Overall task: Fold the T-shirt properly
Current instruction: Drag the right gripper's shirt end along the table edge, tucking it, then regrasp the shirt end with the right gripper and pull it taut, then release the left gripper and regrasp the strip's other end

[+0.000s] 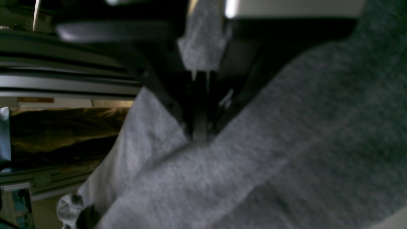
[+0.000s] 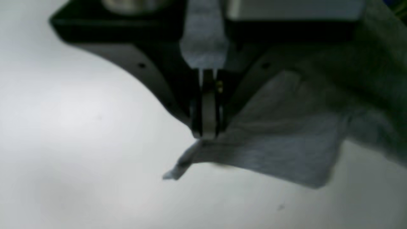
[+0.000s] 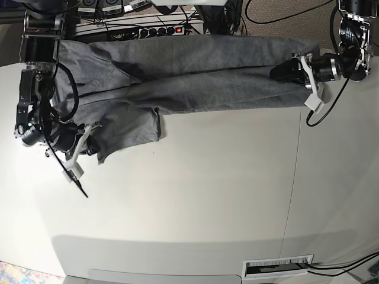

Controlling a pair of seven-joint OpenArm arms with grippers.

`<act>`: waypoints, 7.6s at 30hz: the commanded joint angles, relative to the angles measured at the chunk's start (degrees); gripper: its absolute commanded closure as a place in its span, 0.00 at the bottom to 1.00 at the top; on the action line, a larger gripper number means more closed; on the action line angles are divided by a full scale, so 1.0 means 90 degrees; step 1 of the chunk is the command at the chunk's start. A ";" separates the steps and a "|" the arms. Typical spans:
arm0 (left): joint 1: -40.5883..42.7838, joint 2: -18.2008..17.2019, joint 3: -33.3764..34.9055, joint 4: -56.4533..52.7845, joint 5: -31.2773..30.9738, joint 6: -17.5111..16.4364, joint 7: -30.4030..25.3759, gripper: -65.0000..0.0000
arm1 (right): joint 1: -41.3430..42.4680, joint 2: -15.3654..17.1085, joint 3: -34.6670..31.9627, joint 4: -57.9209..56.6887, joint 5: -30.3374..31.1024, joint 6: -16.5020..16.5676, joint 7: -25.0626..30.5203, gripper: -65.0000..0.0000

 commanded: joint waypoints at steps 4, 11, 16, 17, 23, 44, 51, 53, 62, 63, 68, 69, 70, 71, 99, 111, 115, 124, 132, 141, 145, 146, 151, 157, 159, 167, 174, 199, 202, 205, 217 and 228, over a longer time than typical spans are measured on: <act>0.0005 -0.0087 -0.0019 0.0036 0.0034 0.0042 0.0007 1.00 | -0.0590 0.0214 0.0537 0.0903 0.0177 0.0015 0.0095 1.00; 0.0005 -0.0087 -0.0019 0.0036 0.0109 0.0042 0.0002 1.00 | -0.2147 0.0211 0.1904 0.2271 0.0454 0.0061 0.0138 1.00; 0.0005 -0.0087 -0.0019 0.0036 0.0158 0.0042 -0.0136 1.00 | -0.3266 0.0189 0.2854 0.3237 0.0457 0.0058 0.0199 1.00; 0.0005 -0.0087 -0.0019 0.0036 0.0185 0.0042 -0.0155 1.00 | -0.3478 0.0172 0.3014 0.3412 0.0457 0.0058 0.0219 1.00; 0.0005 -0.0087 -0.0019 0.0036 0.0245 0.0042 -0.0158 1.00 | -0.4303 0.0155 0.3383 0.3847 0.0423 0.0066 0.0282 1.00; 0.0005 -0.0087 -0.0019 0.0036 0.0245 0.0042 -0.0287 1.00 | -0.4481 -0.0056 0.3383 0.3847 -0.0648 0.0053 0.1115 0.71; -0.0017 -0.0090 -0.0019 0.0036 0.0233 0.0042 -0.0323 1.00 | -0.4221 -0.0391 0.3237 0.3779 -0.0340 0.0078 0.1440 0.77; -0.0017 -0.0090 -0.0019 0.0036 0.0124 0.0042 -0.0323 1.00 | -0.4218 -0.0427 0.2990 0.3638 -0.0384 0.0080 0.1450 0.92; -0.0017 -0.0090 -0.0019 0.0036 0.0080 0.0042 -0.0301 1.00 | -0.3944 -0.0440 0.1511 0.2217 -0.2154 0.0068 0.2776 1.00; -0.0017 -0.0092 -0.0019 0.0036 0.0080 0.0042 -0.0301 1.00 | -0.3849 -0.0442 0.1421 0.2038 -0.2254 0.0068 0.2844 1.00; -0.0044 -0.0092 -0.0019 0.0036 0.0177 0.0042 -0.0328 1.00 | -0.3271 -0.0442 0.1178 0.1258 -0.2288 0.0066 0.2868 1.00; -0.0078 -0.0090 -0.0019 0.0036 0.0199 0.0042 -0.0325 1.00 | -0.3160 -0.0442 0.1151 0.1124 -0.2288 0.0068 0.2866 1.00; -0.0114 -0.0092 -0.0019 0.0036 0.0204 0.0042 -0.0323 1.00 | -0.3045 -0.0444 0.1117 0.0993 -0.2288 0.0066 0.2868 1.00; -0.0155 -0.0092 -0.0019 0.0036 0.0187 0.0042 -0.0328 1.00 | -0.2951 -0.0444 0.1090 0.0874 -0.2290 0.0068 0.2868 1.00; -0.0578 -0.0090 -0.0019 0.0036 0.0508 0.0042 -0.0653 1.00 | -0.1372 -0.0457 0.1010 0.0731 -0.1022 0.0058 0.1554 1.00; -0.0546 -0.0090 -0.0019 0.0036 0.0554 0.0042 -0.0656 1.00 | -0.3383 -0.0461 0.1010 0.2669 -0.0933 0.0061 0.1047 1.00; -0.0542 -0.0087 -0.0019 0.0036 0.0554 0.0042 -0.0653 1.00 | -0.3592 -0.0461 0.1010 0.2650 -0.1525 0.0061 0.1491 1.00; -0.0544 -0.0087 -0.0019 0.0036 0.0559 0.0042 -0.0651 1.00 | -0.3305 -0.0466 0.1005 0.0772 -0.1909 0.0066 0.2761 1.00; -0.0549 -0.0087 -0.0019 0.0036 0.0556 0.0042 -0.0658 1.00 | -0.2472 -0.0478 0.1003 -0.0527 -0.1838 0.0068 0.2866 1.00; -0.0680 -0.0112 -0.0022 0.0041 0.0274 0.0042 -0.0741 1.00 | -0.1948 -0.0478 0.1003 -0.0559 -0.1695 0.0073 0.2686 1.00; -0.0899 -0.0143 -0.0027 0.0044 -0.0355 0.0042 0.0078 0.94 | -0.1950 -0.0476 0.1003 -0.0559 -0.1671 0.0070 0.2523 1.00; -0.0952 -0.0143 -0.0029 0.0044 -0.0556 0.0042 0.0279 0.87 | -0.1950 -0.0476 0.1003 -0.0559 -0.1671 0.0070 0.2523 1.00; -0.0923 -0.0143 -0.0250 0.0044 -0.1144 0.0042 0.0930 0.66 | -0.1948 -0.0476 0.1003 -0.0559 -0.1671 0.0070 0.2531 1.00; -0.0663 -0.0143 -0.1180 0.0044 -0.0736 0.0042 0.0923 0.66 | -0.1948 -0.0476 0.1003 -0.0559 -0.1673 0.0073 0.2531 1.00; -0.0527 -0.0146 -0.1600 0.0044 -0.0641 0.0042 0.0923 0.66 | -0.1948 -0.0476 0.1003 -0.0559 -0.1671 0.0070 0.2533 1.00; 0.0017 -0.0143 -0.2698 0.0044 -0.0022 0.0619 0.1120 0.66 | -0.1948 -0.0476 0.1003 -0.0559 -0.1671 0.0070 0.2528 1.00; 0.0432 -0.0141 -0.2727 0.0044 0.0415 0.0872 0.0872 0.60 | -0.1948 -0.0476 0.1003 -0.0559 -0.1668 0.0070 0.2514 1.00; 0.0848 -0.0753 -0.2732 0.0051 -0.1013 0.0840 0.1260 0.60 | -0.1948 -0.0478 0.1003 -0.0559 -0.1668 0.0073 0.2436 1.00; 0.0879 -0.0707 -0.2732 0.0058 -0.1252 0.0697 0.1477 0.60 | -0.1948 -0.0478 0.1003 -0.0559 -0.1625 0.0070 0.2436 1.00; 0.1015 -0.0707 -0.2732 0.0153 -0.1252 0.0665 0.1491 0.60 | -0.1948 -0.0478 0.1003 -0.0559 -0.1566 0.0070 0.2433 1.00; 0.1287 -0.0478 -0.2720 0.0935 -0.1212 0.0330 0.0916 0.44 | -0.1948 -0.0476 0.1003 -0.0559 -0.1552 0.0070 0.2433 1.00; 0.1268 -0.0100 -0.1967 0.0935 0.0163 0.0607 0.0046 0.44 | -0.1948 -0.0476 0.1003 -0.0559 -0.1554 0.0073 0.2429 1.00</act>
